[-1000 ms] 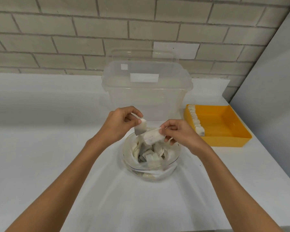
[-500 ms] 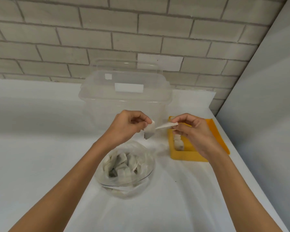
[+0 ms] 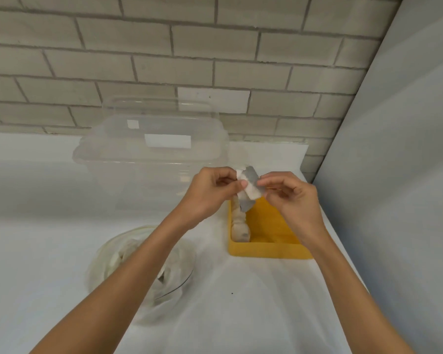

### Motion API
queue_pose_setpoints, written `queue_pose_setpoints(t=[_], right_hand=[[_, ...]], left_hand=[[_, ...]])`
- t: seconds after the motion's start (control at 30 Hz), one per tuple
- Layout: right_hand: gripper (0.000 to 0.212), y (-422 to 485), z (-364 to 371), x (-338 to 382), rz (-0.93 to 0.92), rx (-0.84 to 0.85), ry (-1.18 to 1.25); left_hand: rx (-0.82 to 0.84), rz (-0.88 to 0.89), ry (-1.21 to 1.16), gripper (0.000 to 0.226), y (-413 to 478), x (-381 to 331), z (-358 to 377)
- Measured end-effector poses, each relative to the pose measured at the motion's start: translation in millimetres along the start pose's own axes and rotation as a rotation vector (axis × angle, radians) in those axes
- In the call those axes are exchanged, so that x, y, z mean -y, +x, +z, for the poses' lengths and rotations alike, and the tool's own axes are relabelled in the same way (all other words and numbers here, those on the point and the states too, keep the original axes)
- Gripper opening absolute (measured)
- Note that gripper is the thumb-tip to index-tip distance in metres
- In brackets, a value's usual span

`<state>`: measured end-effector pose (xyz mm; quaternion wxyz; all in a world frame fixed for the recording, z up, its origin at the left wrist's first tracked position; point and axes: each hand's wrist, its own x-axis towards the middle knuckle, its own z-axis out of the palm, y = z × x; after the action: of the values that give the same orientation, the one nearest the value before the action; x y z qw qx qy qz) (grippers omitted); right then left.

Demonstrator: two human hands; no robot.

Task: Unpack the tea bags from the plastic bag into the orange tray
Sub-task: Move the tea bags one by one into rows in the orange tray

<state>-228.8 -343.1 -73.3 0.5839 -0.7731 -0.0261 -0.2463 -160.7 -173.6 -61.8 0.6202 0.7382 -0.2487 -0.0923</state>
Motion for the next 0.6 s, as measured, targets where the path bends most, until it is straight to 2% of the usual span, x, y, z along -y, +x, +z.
queue_pose_setpoints(t=[0.1,0.2,0.3,0.43,0.6], right_hand=[[0.024,19,-13,0,0.079,0.011,-0.048],[0.017,36,-19,-4,0.096,0.119,-0.179],[0.01,46,-20,-9,0.088,0.112,-0.208],[0.011,58,-27,-22,0.124,0.052,-0.12],[0.017,66,-22,-70,0.245,0.1,-0.359]], left_hand=[[0.07,0.132,0.266,0.014,15,3,3],[0.112,0.205,0.387,0.012,28,0,7],[0.116,0.218,0.431,0.011,39,0,9],[0.067,0.209,0.474,0.01,48,4,5],[-0.007,0.147,0.462,0.02,54,11,-3]])
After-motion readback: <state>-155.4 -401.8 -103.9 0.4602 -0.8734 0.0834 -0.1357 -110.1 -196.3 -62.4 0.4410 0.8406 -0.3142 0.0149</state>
